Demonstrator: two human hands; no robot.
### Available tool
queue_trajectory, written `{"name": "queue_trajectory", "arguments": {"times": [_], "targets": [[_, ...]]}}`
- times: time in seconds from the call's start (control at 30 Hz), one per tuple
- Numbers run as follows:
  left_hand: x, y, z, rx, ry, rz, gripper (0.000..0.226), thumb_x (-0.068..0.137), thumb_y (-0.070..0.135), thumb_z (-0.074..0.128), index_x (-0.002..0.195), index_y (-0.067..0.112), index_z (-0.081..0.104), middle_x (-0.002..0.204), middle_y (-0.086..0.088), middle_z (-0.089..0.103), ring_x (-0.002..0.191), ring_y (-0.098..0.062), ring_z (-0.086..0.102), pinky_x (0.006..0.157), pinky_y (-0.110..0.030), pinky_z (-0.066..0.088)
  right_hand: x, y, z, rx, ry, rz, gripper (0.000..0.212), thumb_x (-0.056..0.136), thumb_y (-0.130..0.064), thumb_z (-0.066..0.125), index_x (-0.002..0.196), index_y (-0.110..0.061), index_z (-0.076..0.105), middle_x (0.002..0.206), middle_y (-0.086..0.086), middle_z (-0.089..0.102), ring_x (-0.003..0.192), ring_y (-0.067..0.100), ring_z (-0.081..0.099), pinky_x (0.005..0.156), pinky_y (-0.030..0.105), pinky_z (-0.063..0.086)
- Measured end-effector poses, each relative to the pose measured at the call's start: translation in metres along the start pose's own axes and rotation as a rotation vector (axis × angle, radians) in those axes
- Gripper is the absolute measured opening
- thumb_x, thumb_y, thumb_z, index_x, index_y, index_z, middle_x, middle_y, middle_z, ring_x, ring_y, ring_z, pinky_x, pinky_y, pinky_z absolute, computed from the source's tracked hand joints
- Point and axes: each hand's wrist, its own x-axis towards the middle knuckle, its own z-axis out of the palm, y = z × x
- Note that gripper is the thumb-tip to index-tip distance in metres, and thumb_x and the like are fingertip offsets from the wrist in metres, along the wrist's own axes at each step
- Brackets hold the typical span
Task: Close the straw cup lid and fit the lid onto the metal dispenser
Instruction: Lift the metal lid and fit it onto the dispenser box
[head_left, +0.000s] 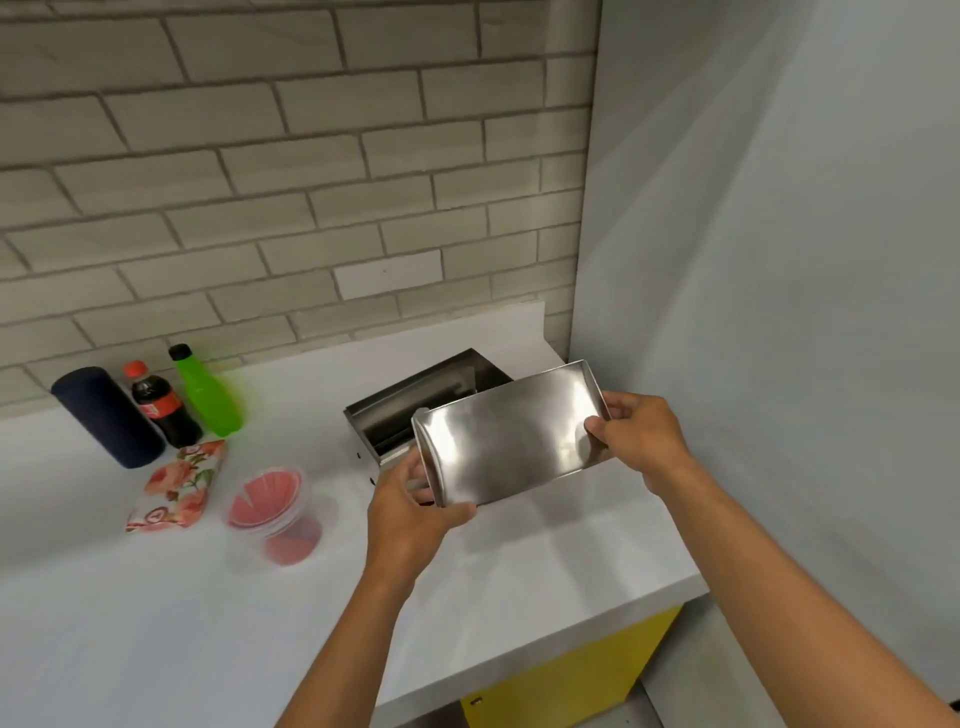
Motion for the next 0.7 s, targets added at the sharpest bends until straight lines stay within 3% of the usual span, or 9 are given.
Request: {"name": "queue_trajectory", "arguments": {"times": [0.07,0.17,0.3,0.43,0.57,0.7], "targets": [[0.009,0.003,-0.016,0.064,0.034,0.038,0.096,0.054,0.020,0.101,0.135,0.040,0.052,0.112,0.014,0.056,0.087,-0.003,0.065,0.065,-0.015,0.051,0.008,-0.012,0.021,0.011,-0.033,-0.009,0.040,0.084,-0.008,0.075,0.123,-0.016,0.073,0.105,-0.003,0.076,0.093,0.016,0.073,0.081,0.029,0.058],[0.024,0.002,-0.037,0.127,0.080,0.053,0.099,0.054,0.021,0.100,0.140,0.032,0.053,0.112,0.013,0.051,0.089,-0.006,0.062,0.063,-0.016,0.053,0.021,-0.026,0.048,0.016,-0.061,-0.012,0.043,0.084,-0.009,0.077,0.126,-0.011,0.070,0.109,-0.002,0.074,0.090,0.011,0.071,0.072,0.016,0.053],[0.040,-0.002,-0.055,0.180,0.124,0.054,0.103,0.052,0.022,0.099,0.144,0.026,0.051,0.114,0.011,0.048,0.089,-0.007,0.062,0.050,-0.009,0.049,0.036,-0.035,0.076,-0.020,-0.096,0.011,0.049,0.083,-0.012,0.078,0.130,-0.011,0.067,0.116,0.001,0.072,0.104,0.018,0.069,0.095,0.035,0.055],[0.054,-0.007,-0.061,0.228,0.166,0.052,0.099,0.053,0.027,0.099,0.141,0.025,0.054,0.112,0.009,0.048,0.086,-0.005,0.062,0.060,-0.013,0.047,0.050,-0.044,0.097,-0.063,-0.137,0.011,0.046,0.081,-0.014,0.076,0.127,-0.015,0.067,0.114,-0.002,0.071,0.099,0.016,0.068,0.081,0.028,0.052],[0.064,-0.010,-0.058,0.206,0.208,0.024,0.088,0.053,0.028,0.098,0.131,0.029,0.059,0.111,0.007,0.049,0.086,-0.005,0.063,0.065,-0.022,0.052,0.068,-0.054,0.113,-0.143,-0.188,-0.018,0.027,0.080,-0.012,0.071,0.105,-0.021,0.074,0.100,-0.006,0.074,0.089,0.013,0.069,0.083,0.031,0.056],[0.073,-0.012,-0.053,0.180,0.252,-0.004,0.078,0.050,0.027,0.100,0.119,0.033,0.063,0.109,0.003,0.058,0.083,-0.004,0.064,0.059,-0.018,0.048,0.084,-0.060,0.121,-0.235,-0.259,-0.064,0.016,0.080,-0.012,0.069,0.079,-0.028,0.071,0.093,0.000,0.076,0.090,0.021,0.071,0.089,0.042,0.059]]}}
